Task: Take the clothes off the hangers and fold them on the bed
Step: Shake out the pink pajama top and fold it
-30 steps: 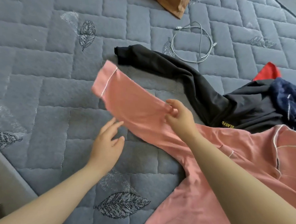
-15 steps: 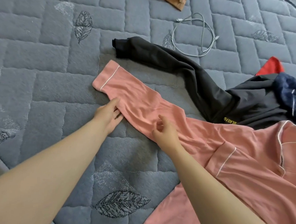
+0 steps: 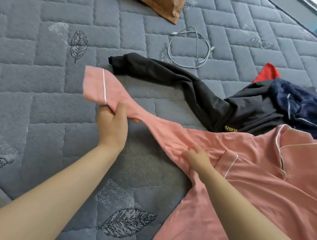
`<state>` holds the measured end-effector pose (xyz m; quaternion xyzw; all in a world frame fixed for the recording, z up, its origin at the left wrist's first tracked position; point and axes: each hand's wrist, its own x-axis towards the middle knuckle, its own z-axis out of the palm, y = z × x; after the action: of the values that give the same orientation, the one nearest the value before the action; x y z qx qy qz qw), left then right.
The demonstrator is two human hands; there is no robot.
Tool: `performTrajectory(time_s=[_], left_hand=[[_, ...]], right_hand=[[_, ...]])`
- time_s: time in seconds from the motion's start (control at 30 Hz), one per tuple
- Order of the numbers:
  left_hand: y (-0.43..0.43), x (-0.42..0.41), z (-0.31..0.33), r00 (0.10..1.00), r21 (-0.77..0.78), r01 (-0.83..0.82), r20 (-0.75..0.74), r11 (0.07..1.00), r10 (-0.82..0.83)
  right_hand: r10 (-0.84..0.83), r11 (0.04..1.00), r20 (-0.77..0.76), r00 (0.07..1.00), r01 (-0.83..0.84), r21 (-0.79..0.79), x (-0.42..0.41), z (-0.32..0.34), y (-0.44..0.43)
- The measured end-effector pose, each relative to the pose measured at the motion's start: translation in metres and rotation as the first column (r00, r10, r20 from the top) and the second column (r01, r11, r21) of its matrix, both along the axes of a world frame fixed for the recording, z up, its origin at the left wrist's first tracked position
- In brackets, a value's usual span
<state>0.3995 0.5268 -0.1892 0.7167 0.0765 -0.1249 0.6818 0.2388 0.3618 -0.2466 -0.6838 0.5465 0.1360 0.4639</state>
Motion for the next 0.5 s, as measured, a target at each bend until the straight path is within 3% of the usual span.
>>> performTrajectory(time_s=[0.13, 0.33, 0.5], left_hand=[[-0.01, -0.018, 0.022, 0.987, 0.046, 0.117, 0.105, 0.992, -0.121], [-0.037, -0.06, 0.044, 0.904, 0.177, 0.306, 0.256, 0.936, -0.344], [-0.068, -0.108, 0.056, 0.785, 0.34, 0.447, 0.294, 0.827, -0.545]], right_hand=[[-0.385, 0.895, 0.194, 0.902, 0.315, 0.315, -0.01, 0.014, -0.009], [-0.55, 0.82, 0.292, 0.782, 0.441, 0.365, -0.046, 0.057, -0.016], [-0.573, 0.818, 0.415, 0.707, 0.463, 0.34, -0.096, 0.108, -0.04]])
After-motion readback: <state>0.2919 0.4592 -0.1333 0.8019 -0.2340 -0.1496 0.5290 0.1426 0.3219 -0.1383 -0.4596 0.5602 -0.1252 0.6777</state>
